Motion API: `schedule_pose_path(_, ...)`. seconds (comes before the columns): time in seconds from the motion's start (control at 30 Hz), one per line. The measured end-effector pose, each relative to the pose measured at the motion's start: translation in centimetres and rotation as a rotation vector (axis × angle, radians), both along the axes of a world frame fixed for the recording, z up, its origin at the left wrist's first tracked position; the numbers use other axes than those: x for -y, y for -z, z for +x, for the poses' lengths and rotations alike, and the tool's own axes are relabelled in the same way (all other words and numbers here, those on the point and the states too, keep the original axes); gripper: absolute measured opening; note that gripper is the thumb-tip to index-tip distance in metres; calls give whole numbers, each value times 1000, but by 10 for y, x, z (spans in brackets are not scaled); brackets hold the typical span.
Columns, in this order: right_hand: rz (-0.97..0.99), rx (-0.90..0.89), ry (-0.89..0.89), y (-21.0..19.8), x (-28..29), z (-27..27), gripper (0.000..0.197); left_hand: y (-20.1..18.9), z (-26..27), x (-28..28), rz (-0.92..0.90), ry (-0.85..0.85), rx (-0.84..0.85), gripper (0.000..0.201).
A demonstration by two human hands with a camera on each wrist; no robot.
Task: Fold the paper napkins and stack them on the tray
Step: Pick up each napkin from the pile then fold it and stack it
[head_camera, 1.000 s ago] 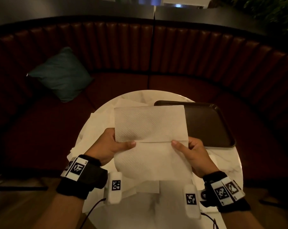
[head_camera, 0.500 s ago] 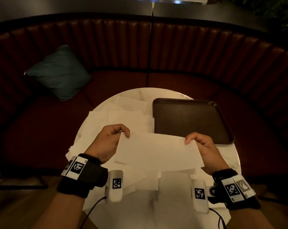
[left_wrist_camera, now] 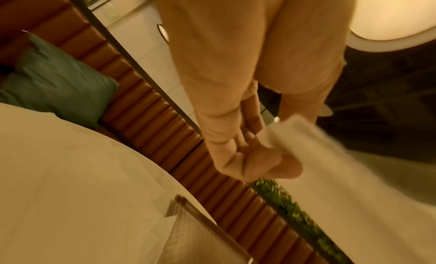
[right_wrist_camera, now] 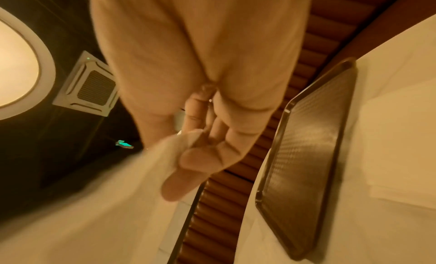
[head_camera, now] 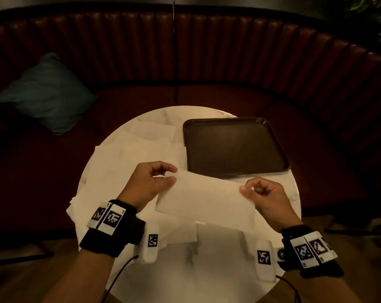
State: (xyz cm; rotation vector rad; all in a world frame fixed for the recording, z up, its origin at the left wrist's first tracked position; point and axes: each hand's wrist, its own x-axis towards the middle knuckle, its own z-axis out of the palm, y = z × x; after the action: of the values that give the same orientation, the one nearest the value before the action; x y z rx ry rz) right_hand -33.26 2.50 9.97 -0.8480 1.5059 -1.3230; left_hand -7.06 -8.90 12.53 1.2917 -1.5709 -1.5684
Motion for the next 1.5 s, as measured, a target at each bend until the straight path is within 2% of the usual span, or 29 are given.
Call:
schedule_pose_path(0.13,162,-115,57,32,-38,-23,11,33,-46,6,-155,70,198,10)
schedule_pose_path(0.23,266,-216,188,62,-68,-35,16,66,-98,7,-271,185,319,9)
schedule_pose_path(0.37,388,-238,305,96,-99,-42,18,105,-168,6,-365,505,435,33)
schedule_pose_path(0.53,541,-294,331,125,-115,-49,20,141,-232,-8,-249,749,664,56)
schedule_pose_path(0.63,605,-391,320,134,-109,-52,24,150,-246,-17,-223,854,717,65)
schedule_pose_path(0.77,701,-529,205,140,-105,-51,28,153,-243,-22,-193,876,708,70)
schedule_pose_path(0.83,750,-593,134,138,-104,-47,33,152,-231,-23,-225,850,701,70)
schedule_pose_path(0.9,887,-662,62,130,-100,-43,38,149,-206,-23,-244,759,674,64)
schedule_pose_path(0.97,1017,-858,6,116,-90,-35,43,147,-170,-22,-239,633,648,54)
schedule_pose_path(1.03,877,-1037,63,99,-73,-18,41,147,-125,-18,-188,503,598,44)
schedule_pose_path(1.07,760,-1048,87,90,-62,-4,37,147,-100,-15,-144,441,556,41)
schedule_pose_path(1.13,568,-973,28,79,-32,29,29,144,-49,-11,-54,328,499,35)
schedule_pose_path(1.23,379,-871,-147,83,30,94,24,140,28,-8,4,163,489,29)
schedule_pose_path(1.33,311,-879,-357,102,101,155,50,143,99,-9,53,32,526,25)
schedule_pose_path(1.37,342,-905,-442,109,126,177,62,146,125,-10,73,-7,534,25)
schedule_pose_path(1.43,444,-962,-502,116,162,191,81,150,145,-14,85,-53,546,22)
schedule_pose_path(1.5,520,-1062,-541,122,188,218,90,156,172,-17,100,-139,527,21)
